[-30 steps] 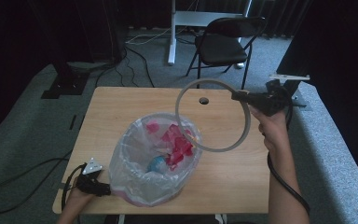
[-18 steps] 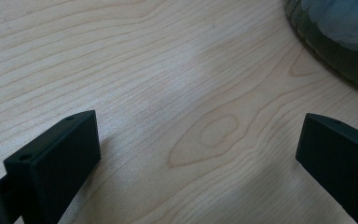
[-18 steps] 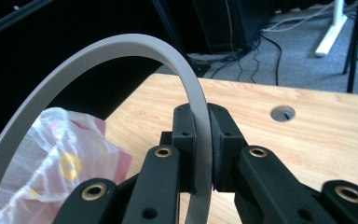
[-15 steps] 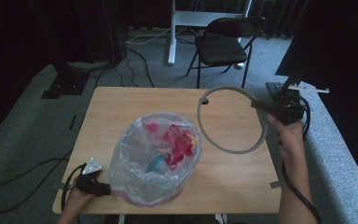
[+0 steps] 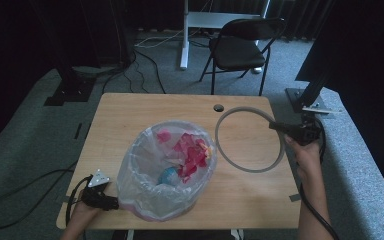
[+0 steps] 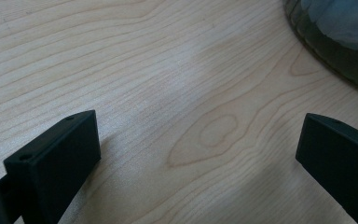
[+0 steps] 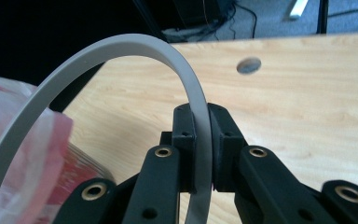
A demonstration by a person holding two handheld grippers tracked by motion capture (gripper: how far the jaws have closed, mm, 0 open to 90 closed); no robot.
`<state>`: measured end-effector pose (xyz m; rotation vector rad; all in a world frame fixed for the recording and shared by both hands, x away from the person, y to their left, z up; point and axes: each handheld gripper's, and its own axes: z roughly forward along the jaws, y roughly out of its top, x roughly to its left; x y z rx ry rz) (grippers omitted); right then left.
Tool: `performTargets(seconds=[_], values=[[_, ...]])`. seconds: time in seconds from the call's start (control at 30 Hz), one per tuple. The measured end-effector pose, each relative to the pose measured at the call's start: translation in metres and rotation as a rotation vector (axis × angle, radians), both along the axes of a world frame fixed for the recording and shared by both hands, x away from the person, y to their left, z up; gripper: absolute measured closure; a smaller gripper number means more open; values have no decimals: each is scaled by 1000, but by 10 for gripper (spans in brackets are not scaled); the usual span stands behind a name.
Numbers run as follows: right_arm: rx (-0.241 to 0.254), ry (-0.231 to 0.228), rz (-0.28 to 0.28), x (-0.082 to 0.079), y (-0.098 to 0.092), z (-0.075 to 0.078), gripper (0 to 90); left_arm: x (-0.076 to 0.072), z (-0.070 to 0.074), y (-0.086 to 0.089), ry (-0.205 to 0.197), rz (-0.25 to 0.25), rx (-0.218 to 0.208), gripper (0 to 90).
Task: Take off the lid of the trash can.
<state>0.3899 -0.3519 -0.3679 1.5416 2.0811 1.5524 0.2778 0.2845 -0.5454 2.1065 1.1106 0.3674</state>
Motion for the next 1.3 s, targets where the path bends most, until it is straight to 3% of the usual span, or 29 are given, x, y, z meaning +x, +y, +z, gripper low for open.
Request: performTargets(seconds=[0.33,0.4,0.7,0.93,1.17,1.3], values=[[-18,72,-23,0,-6,-59,824,0,0,0,0,0,0,0],[-22,76,-22,-1,-6,-63,823,0,0,0,-1,0,1,0],[-25,152,-51,-1,-12,-112,823,0,0,0,-1,0,1,0],[-63,184,-77,-1,-13,-136,822,0,0,0,0,0,2,0],[-82,191,-79,-1,-14,-147,819,0,0,-1,-2,1,7,0],[-116,201,-85,1,-12,-151,818,0,0,-1,-1,1,6,0]])
